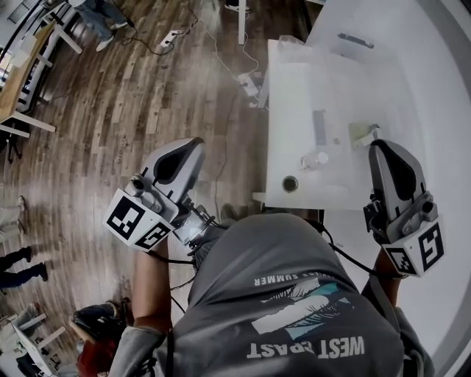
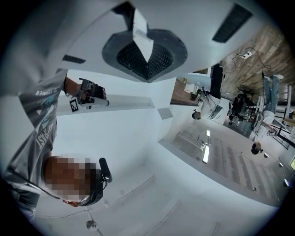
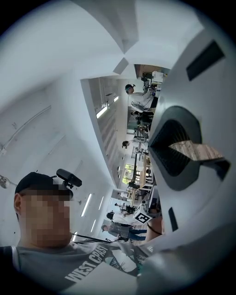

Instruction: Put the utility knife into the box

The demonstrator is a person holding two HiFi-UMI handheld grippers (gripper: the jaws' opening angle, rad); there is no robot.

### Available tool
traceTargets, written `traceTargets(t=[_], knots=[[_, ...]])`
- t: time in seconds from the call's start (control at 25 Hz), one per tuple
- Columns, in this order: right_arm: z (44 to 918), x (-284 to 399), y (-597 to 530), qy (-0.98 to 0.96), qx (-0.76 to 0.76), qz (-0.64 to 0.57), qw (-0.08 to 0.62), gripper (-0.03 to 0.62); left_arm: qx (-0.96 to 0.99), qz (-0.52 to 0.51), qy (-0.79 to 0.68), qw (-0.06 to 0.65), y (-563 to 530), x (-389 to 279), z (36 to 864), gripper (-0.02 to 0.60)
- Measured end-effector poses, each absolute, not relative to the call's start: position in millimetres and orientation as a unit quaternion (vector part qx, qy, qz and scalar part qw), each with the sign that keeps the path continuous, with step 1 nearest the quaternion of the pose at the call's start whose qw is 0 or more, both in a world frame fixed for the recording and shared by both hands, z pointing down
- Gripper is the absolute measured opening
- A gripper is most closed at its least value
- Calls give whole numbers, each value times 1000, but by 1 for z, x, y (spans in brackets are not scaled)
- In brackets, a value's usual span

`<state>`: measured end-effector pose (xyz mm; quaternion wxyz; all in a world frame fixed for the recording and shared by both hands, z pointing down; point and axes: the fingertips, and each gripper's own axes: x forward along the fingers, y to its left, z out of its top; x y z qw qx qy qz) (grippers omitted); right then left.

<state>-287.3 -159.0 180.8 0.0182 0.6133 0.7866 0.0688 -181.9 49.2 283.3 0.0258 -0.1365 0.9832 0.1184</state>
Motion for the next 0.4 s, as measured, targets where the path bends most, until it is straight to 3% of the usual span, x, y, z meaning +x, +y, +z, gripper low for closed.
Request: traceTargets(t=[0.4], knots=[[182, -250, -160, 791, 608, 66, 15, 9, -142, 123, 982, 29, 54, -149, 289, 9]])
